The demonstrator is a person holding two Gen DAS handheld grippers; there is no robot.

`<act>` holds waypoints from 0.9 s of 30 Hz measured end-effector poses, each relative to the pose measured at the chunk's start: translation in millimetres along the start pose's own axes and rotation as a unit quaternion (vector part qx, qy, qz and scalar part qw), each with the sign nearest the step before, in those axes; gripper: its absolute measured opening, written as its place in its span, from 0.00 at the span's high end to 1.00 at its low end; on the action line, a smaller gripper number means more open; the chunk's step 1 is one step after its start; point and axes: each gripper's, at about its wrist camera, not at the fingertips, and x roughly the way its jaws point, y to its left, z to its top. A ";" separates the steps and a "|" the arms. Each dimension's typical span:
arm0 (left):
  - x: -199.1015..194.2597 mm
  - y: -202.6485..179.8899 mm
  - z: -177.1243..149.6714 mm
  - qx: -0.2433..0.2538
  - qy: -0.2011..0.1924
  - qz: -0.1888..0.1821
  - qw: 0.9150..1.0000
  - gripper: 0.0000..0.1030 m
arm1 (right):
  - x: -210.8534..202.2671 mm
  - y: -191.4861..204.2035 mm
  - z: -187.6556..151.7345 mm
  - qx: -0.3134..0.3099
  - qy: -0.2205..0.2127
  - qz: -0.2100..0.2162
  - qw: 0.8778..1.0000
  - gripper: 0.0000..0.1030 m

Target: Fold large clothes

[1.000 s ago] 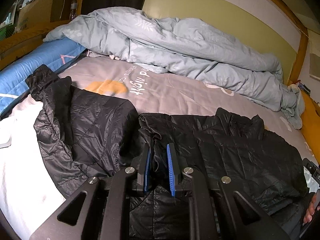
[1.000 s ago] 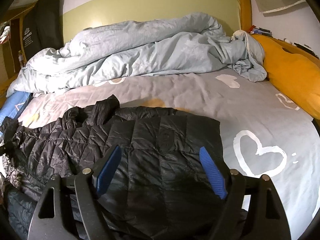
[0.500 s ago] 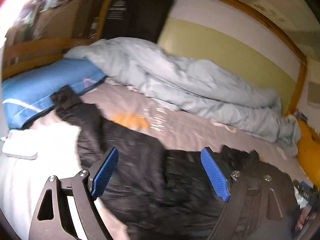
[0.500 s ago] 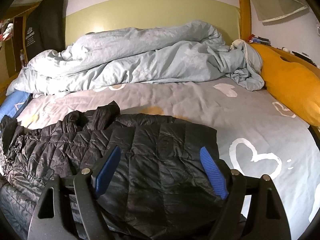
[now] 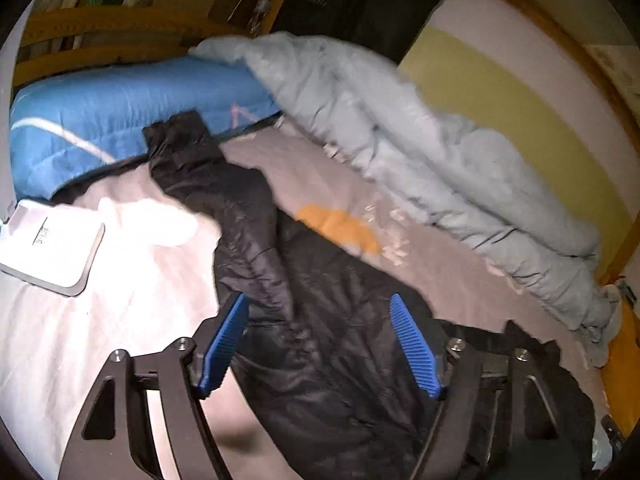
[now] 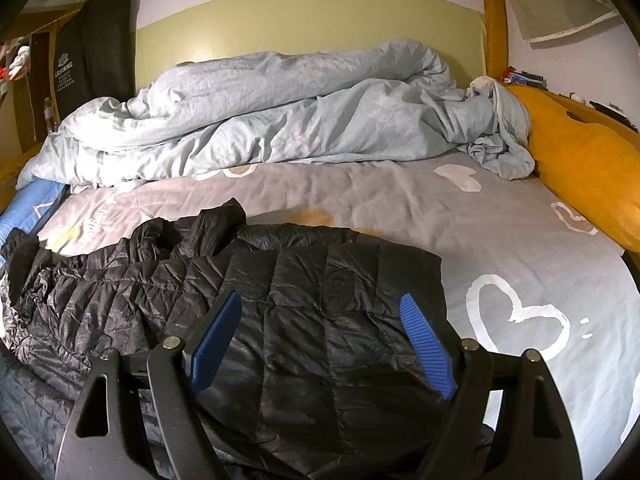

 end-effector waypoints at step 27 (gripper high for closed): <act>-64.1 -175.6 -87.8 0.250 0.070 -0.258 0.931 0.95 | 4.6 8.9 -3.6 -0.001 0.010 0.002 1.000 0.22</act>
